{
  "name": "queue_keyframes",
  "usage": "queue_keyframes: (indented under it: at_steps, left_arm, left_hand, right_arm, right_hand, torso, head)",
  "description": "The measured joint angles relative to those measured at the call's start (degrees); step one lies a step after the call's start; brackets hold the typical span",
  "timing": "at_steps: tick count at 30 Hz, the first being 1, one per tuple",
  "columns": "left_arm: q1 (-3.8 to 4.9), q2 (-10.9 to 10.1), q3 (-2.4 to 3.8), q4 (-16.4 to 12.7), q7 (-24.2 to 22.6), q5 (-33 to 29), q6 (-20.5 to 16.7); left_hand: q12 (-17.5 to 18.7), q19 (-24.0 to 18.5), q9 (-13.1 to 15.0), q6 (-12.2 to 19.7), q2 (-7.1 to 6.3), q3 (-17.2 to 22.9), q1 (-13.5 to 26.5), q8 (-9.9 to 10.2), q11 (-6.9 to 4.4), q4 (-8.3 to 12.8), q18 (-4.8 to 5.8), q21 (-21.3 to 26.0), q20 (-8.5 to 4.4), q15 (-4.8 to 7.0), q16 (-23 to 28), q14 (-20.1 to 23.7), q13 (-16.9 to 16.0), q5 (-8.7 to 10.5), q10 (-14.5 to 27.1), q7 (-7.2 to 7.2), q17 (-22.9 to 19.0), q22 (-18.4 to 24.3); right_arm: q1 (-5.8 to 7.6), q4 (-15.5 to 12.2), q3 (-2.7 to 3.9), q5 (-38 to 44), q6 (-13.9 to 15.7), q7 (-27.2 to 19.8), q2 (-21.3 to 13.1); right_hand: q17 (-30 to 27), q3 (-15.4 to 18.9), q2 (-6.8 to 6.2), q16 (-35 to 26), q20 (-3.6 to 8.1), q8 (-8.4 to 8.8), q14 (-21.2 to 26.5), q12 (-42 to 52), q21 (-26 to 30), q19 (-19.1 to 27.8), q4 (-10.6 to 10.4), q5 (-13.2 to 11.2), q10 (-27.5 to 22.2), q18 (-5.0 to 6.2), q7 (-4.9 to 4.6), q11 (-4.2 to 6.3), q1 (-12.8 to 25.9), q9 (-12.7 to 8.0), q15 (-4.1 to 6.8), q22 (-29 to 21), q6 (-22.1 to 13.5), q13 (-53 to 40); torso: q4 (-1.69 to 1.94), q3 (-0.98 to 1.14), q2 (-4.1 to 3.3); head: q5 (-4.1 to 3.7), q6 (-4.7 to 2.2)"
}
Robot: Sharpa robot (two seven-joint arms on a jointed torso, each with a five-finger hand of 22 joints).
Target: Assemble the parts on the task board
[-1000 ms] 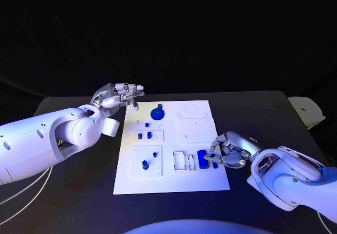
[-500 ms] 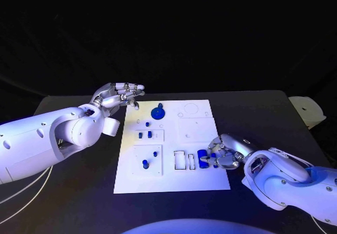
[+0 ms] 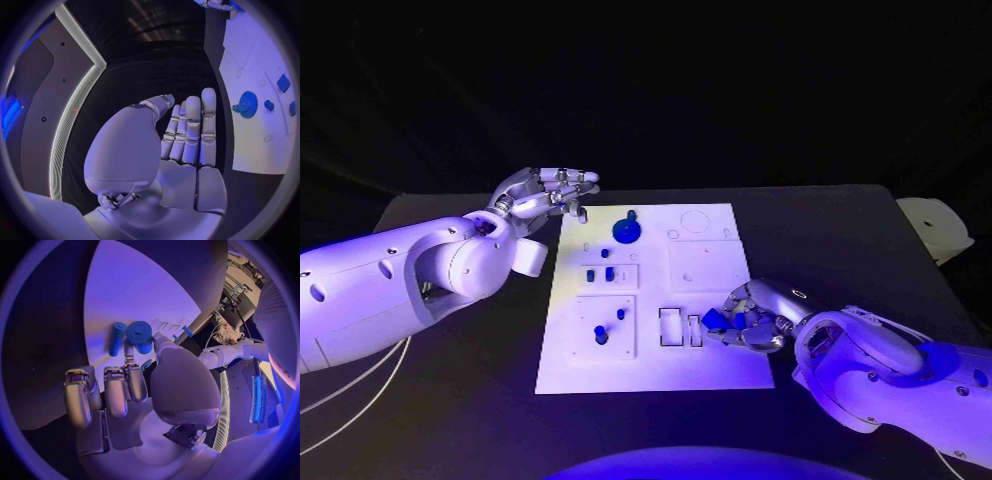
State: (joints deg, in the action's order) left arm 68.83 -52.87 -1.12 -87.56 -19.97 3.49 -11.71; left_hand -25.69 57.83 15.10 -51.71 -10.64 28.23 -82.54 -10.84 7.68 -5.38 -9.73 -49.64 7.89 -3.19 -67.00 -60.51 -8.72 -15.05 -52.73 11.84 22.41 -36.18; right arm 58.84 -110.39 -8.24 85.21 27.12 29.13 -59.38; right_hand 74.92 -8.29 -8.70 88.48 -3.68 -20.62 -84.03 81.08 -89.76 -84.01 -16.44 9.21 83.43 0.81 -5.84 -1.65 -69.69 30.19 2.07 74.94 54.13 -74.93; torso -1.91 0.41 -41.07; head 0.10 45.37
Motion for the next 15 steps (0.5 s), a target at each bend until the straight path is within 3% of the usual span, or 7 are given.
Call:
queue_keyframes:
  at_steps: [12, 15]
  left_arm:
    - [0.01, -0.11, 0.00, -0.11, 0.02, 0.00, 0.06]
    - [0.01, -0.13, 0.00, -0.14, 0.02, 0.00, 0.07]
  left_hand:
    - [0.00, 0.00, 0.00, 0.00, 0.00, 0.00, 0.00, 0.00, 0.00, 0.00, 0.00, 0.00, 0.00, 0.00, 0.00, 0.00, 0.00, 0.00, 0.00, 0.00, -0.06, 0.00]
    - [-0.13, 0.00, 0.00, 0.00, -0.01, 0.00, 0.01, 0.00, 0.00, 0.00, 0.00, 0.00, 0.00, 0.00, 0.00, 0.00, -0.01, 0.00, 0.00, 0.00, -0.05, 0.00]
  right_arm:
    - [-0.34, 0.17, 0.14, 1.27, 0.03, 0.24, 0.77]
    - [-0.43, 0.06, 0.14, 1.26, 0.46, 0.36, 0.82]
  right_hand:
    - [-0.01, 0.32, 0.54, 0.22, 0.00, -0.24, 0.00, 0.00, 0.00, 0.00, 0.00, 4.44, 0.20, 0.00, 0.38, 0.20, -3.06, -0.02, 0.42, -0.01, 0.81, 0.01]
    - [-0.01, 0.33, 0.95, 0.22, 0.40, -0.70, 0.08, 0.09, 0.00, 0.01, 0.00, 6.25, 0.72, 0.01, 0.29, 0.72, -3.73, 0.05, 0.74, -0.01, 1.14, 0.01]
  torso:
    - [0.01, -0.08, 0.05]
    - [0.02, -0.08, 0.05]
  head:
    - [-0.36, 0.26]
    - [-0.36, 0.26]
